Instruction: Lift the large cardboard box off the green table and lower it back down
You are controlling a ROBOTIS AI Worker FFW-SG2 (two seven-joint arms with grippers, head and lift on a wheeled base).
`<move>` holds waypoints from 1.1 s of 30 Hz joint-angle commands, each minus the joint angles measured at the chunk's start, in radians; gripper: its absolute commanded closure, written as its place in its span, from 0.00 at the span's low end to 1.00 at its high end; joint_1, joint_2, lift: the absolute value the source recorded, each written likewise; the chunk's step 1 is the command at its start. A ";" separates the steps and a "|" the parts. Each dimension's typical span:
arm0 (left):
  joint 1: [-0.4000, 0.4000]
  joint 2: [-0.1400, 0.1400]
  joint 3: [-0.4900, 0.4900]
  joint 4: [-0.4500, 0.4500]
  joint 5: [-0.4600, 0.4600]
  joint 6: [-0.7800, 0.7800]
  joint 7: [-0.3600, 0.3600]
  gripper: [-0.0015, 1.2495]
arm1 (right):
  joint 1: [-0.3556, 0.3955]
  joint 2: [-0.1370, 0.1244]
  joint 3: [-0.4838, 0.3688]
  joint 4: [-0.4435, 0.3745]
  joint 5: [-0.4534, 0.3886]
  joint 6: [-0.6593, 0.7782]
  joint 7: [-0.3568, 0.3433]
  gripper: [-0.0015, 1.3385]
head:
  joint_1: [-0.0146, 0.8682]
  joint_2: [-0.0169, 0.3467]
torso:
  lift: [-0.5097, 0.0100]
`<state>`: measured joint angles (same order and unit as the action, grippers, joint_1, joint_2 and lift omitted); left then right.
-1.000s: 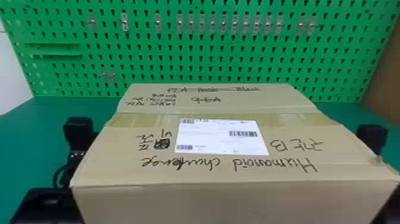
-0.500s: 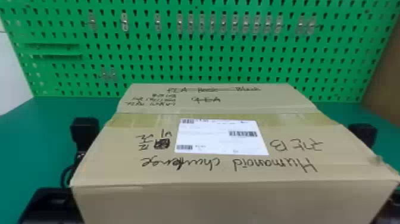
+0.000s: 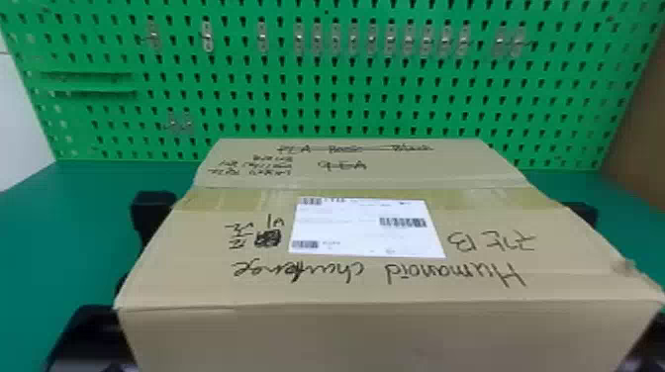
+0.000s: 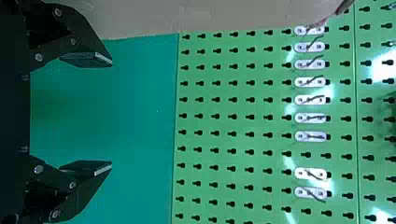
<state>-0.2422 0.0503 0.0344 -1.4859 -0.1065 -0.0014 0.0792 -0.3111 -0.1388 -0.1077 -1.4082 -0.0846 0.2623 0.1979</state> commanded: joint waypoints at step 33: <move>-0.012 -0.001 -0.022 0.026 0.021 -0.016 0.013 0.39 | -0.003 -0.010 -0.006 0.015 0.009 0.000 0.000 0.36 | 0.59 0.19 | 0.57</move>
<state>-0.2561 0.0489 0.0015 -1.4604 -0.0859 -0.0146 0.0920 -0.3159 -0.1414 -0.0928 -1.3970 -0.0790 0.2623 0.1979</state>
